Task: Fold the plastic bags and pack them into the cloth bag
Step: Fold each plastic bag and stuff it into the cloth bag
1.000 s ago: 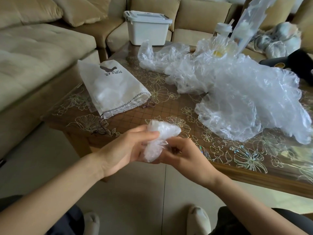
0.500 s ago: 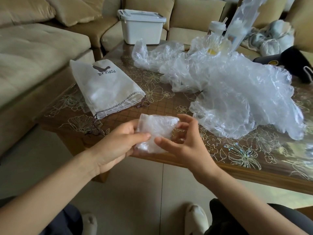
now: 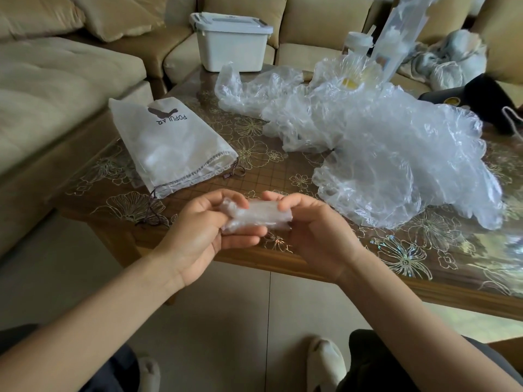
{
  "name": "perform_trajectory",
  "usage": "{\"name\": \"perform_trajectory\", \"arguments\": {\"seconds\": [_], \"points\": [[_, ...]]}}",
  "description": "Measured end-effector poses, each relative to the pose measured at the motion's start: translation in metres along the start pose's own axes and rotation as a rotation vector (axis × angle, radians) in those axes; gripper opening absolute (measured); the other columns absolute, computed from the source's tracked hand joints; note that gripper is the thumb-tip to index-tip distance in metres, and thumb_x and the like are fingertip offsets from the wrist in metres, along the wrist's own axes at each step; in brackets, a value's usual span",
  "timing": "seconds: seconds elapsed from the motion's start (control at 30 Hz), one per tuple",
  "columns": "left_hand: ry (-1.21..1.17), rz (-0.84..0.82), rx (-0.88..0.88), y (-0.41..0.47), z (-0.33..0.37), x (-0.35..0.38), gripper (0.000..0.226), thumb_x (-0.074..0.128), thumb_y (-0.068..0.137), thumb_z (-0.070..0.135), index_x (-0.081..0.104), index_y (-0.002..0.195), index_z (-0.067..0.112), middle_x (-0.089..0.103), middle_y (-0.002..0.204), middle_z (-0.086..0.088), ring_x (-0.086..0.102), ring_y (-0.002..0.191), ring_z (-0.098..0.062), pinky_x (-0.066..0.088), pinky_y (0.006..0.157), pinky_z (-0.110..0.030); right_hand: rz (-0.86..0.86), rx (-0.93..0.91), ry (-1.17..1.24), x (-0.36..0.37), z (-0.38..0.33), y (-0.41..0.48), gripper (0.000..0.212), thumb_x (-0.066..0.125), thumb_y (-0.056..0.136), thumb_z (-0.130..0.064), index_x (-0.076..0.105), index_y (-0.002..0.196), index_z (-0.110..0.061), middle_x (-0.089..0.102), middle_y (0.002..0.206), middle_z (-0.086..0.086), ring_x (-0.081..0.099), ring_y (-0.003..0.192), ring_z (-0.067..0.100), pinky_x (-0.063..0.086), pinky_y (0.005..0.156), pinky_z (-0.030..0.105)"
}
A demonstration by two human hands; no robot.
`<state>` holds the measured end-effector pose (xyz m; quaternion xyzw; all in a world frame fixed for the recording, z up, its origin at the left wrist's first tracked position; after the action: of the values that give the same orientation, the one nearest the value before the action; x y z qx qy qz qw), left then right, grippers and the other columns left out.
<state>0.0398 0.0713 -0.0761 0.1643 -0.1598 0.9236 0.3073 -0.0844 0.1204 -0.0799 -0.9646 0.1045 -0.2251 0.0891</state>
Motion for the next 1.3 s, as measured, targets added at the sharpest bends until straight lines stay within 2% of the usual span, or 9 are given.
{"name": "perform_trajectory", "arguments": {"seconds": [0.17, 0.27, 0.43, 0.5, 0.67, 0.77, 0.9, 1.1, 1.3], "points": [[0.232, -0.017, 0.169, 0.002, 0.017, -0.007, 0.063, 0.032, 0.084, -0.025, 0.053, 0.039, 0.015, 0.071, 0.105, -0.007, 0.069, 0.061, -0.029, 0.056, 0.049, -0.027, 0.029, -0.036, -0.109, -0.002, -0.015, 0.008, 0.016, 0.051, 0.087, -0.014, 0.065, 0.081, -0.016, 0.066, 0.090, 0.003, 0.056, 0.084, 0.019, 0.047, 0.073, 0.029], [0.408, -0.035, 0.259, 0.000, 0.020, -0.008, 0.066, 0.030, 0.078, -0.030, 0.053, 0.038, 0.016, 0.072, 0.104, 0.000, 0.069, 0.060, -0.029, 0.052, 0.042, -0.024, -0.167, 0.091, -0.262, 0.014, -0.002, 0.012, 0.042, 0.059, 0.084, -0.044, 0.059, 0.109, -0.010, 0.064, 0.097, 0.007, 0.062, 0.084, 0.018, 0.053, 0.075, 0.031], [0.626, 0.012, 0.399, 0.000, 0.037, -0.019, 0.068, 0.032, 0.075, -0.030, 0.054, 0.036, 0.022, 0.066, 0.116, 0.006, 0.054, 0.036, -0.011, 0.040, 0.035, -0.018, -0.229, 0.157, -0.189, 0.023, 0.002, 0.018, 0.023, 0.064, 0.077, -0.003, 0.055, 0.098, -0.003, 0.062, 0.079, 0.005, 0.061, 0.059, 0.010, 0.050, 0.051, 0.019], [0.741, -0.008, 0.418, 0.001, 0.040, -0.023, 0.069, 0.035, 0.077, -0.028, 0.059, 0.040, 0.025, 0.061, 0.123, 0.011, 0.061, 0.047, -0.010, 0.046, 0.041, -0.018, -0.215, 0.143, -0.188, 0.020, 0.003, 0.025, 0.018, 0.064, 0.075, 0.002, 0.055, 0.087, -0.007, 0.061, 0.074, 0.004, 0.060, 0.057, 0.009, 0.048, 0.049, 0.017], [0.832, 0.188, 0.467, 0.009, 0.057, -0.063, 0.045, 0.043, 0.083, -0.020, 0.061, 0.058, 0.011, 0.059, 0.122, 0.002, 0.067, 0.091, -0.012, 0.056, 0.067, -0.021, -0.089, 0.068, -0.324, 0.012, -0.002, 0.042, 0.016, 0.063, 0.081, 0.007, 0.054, 0.087, -0.005, 0.059, 0.077, 0.008, 0.058, 0.052, 0.006, 0.046, 0.047, 0.014], [1.216, 0.381, 0.578, 0.014, 0.070, -0.083, 0.011, 0.061, 0.086, 0.004, 0.065, 0.089, 0.014, 0.054, 0.126, 0.001, 0.053, 0.118, -0.018, 0.040, 0.096, -0.023, -0.016, 0.017, -0.377, 0.007, -0.006, 0.047, 0.017, 0.063, 0.081, 0.007, 0.054, 0.089, -0.006, 0.059, 0.080, 0.009, 0.057, 0.048, 0.003, 0.044, 0.044, 0.013], [1.571, 0.324, 0.313, 0.040, 0.049, -0.087, 0.065, 0.066, 0.084, 0.041, 0.044, 0.137, 0.011, 0.033, 0.150, -0.005, 0.029, 0.138, -0.022, 0.023, 0.111, -0.034, 0.016, -0.013, -0.510, 0.010, -0.005, 0.052, 0.023, 0.066, 0.082, 0.001, 0.058, 0.103, -0.003, 0.060, 0.085, 0.006, 0.059, 0.061, 0.006, 0.047, 0.049, 0.015], [1.569, 0.400, 0.388, 0.053, 0.062, -0.095, 0.026, 0.051, 0.096, 0.024, 0.062, 0.112, 0.007, 0.064, 0.111, -0.012, 0.059, 0.095, -0.029, 0.049, 0.077, -0.038, 0.026, -0.059, -0.594, 0.018, -0.008, 0.052, 0.011, 0.063, 0.085, -0.001, 0.063, 0.080, -0.011, 0.061, 0.062, -0.006, 0.055, 0.051, -0.001, 0.043, 0.048, 0.012], [1.579, 0.476, 0.595, 0.040, 0.078, -0.094, 0.024, 0.044, 0.098, 0.009, 0.063, 0.098, -0.006, 0.065, 0.081, -0.023, 0.062, 0.069, -0.036, 0.048, 0.057, -0.039, 0.005, -0.050, -0.494, 0.031, -0.011, 0.053, 0.008, 0.059, 0.088, 0.002, 0.060, 0.084, -0.005, 0.061, 0.069, 0.003, 0.058, 0.049, 0.001, 0.044, 0.045, 0.012]]}}
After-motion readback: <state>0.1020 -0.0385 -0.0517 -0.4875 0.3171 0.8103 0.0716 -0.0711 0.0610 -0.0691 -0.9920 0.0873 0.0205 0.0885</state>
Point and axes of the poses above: each hand's wrist, its own y-axis towards the middle knuckle, its own x-axis out of the palm, z = x × y, the point moved 6 cm from there along y, towards the middle knuckle
